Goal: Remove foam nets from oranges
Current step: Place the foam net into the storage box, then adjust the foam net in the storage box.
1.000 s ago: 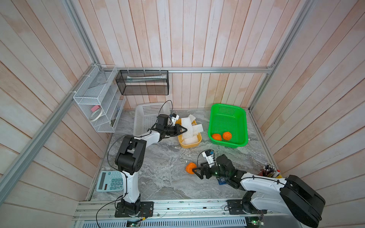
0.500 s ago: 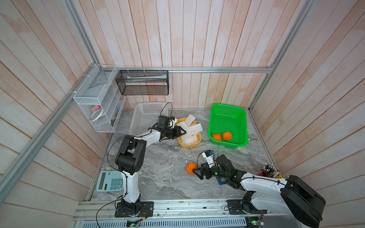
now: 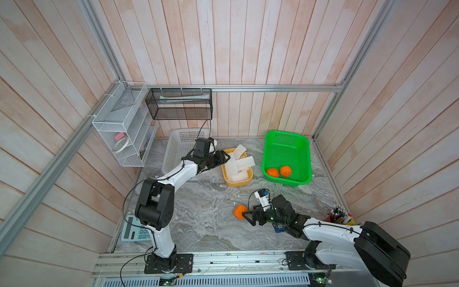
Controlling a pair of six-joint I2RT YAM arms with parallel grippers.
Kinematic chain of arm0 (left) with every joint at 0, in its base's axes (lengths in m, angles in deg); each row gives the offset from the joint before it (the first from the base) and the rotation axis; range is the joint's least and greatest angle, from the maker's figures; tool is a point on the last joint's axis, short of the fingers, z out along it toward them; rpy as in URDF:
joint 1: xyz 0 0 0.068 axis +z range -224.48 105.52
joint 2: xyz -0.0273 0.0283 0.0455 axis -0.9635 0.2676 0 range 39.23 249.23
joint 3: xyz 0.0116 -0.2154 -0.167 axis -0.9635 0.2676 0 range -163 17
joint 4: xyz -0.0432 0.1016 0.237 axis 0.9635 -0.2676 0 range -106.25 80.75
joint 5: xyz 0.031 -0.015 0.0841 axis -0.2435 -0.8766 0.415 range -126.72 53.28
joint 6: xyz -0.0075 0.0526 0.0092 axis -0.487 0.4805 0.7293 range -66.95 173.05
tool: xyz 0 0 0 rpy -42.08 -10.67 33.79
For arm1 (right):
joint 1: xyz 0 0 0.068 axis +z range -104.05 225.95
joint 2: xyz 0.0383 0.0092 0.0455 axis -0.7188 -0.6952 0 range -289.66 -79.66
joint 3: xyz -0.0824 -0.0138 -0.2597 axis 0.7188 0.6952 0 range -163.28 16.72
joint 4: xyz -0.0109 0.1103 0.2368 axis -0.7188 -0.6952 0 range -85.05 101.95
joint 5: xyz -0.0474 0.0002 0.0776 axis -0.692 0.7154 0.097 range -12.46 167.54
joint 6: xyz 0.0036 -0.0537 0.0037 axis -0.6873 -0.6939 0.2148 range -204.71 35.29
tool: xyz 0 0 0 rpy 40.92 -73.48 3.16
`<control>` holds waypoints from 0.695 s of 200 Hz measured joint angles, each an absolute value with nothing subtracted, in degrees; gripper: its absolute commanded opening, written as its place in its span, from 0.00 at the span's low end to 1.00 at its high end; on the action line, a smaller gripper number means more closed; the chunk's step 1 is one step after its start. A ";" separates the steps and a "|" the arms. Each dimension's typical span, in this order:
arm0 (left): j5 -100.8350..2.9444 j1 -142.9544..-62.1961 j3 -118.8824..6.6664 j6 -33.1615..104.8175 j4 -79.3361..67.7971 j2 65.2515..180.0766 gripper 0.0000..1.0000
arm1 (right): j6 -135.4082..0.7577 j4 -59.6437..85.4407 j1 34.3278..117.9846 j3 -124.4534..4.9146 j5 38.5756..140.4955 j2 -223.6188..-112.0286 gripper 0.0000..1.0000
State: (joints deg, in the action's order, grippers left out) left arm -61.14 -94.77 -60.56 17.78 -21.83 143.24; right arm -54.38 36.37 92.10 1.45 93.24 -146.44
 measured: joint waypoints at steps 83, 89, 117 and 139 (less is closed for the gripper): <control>-60.94 -97.02 -60.67 16.56 -21.46 142.43 0.29 | -54.27 35.02 92.28 1.45 92.43 -144.04 0.98; -61.60 -97.37 -60.67 16.45 -20.65 142.63 0.27 | -54.25 35.00 92.32 1.45 92.37 -144.04 0.98; -64.90 -98.62 -60.67 15.22 -15.14 145.30 0.25 | -54.25 35.00 92.32 1.45 92.19 -144.04 0.97; -66.76 -99.38 -60.89 14.24 -11.78 148.73 0.24 | -54.19 34.80 92.39 1.45 91.95 -144.00 0.98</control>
